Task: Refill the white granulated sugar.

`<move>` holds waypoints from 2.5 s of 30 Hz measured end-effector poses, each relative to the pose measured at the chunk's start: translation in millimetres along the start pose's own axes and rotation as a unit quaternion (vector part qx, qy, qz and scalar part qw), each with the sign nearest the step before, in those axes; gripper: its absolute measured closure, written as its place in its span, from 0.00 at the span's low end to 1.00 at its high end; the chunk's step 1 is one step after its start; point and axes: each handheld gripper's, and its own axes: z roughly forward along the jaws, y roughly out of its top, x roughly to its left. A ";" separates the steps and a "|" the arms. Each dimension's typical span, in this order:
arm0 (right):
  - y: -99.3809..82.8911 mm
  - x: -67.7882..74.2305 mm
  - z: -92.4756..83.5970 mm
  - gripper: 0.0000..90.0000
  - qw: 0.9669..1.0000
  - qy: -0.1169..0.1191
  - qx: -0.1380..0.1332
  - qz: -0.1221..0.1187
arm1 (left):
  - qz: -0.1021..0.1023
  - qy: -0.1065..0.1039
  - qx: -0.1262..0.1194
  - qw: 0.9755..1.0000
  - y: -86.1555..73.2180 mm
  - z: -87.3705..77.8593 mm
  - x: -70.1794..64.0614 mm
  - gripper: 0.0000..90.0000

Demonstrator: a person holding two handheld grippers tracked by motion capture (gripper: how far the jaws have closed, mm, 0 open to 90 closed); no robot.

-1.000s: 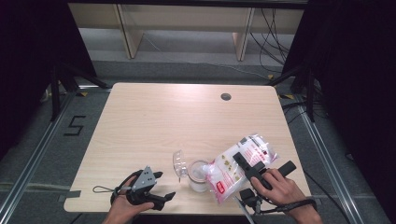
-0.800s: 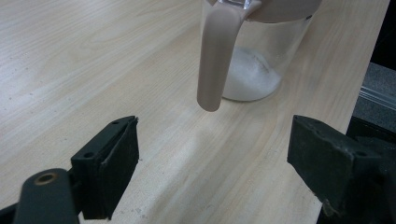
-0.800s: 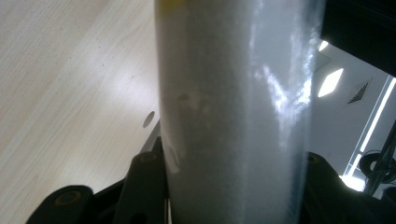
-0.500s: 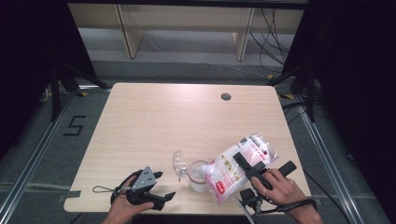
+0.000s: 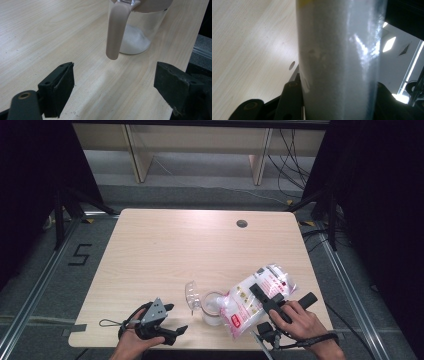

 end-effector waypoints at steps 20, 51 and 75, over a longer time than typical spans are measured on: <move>-2.5 -0.3 -1.4 0.73 1.000 -0.001 0.001 0.003 | 0.000 0.002 0.005 1.000 -0.3 0.1 1.0 0.18; -3.2 -1.5 -2.3 0.74 1.000 0.001 0.001 0.003 | -0.002 0.002 -0.003 1.000 -0.2 0.0 0.2 0.18; -3.7 -0.7 -2.5 0.74 1.000 -0.001 0.003 -0.002 | 0.004 0.002 0.000 1.000 0.2 -0.8 1.0 0.18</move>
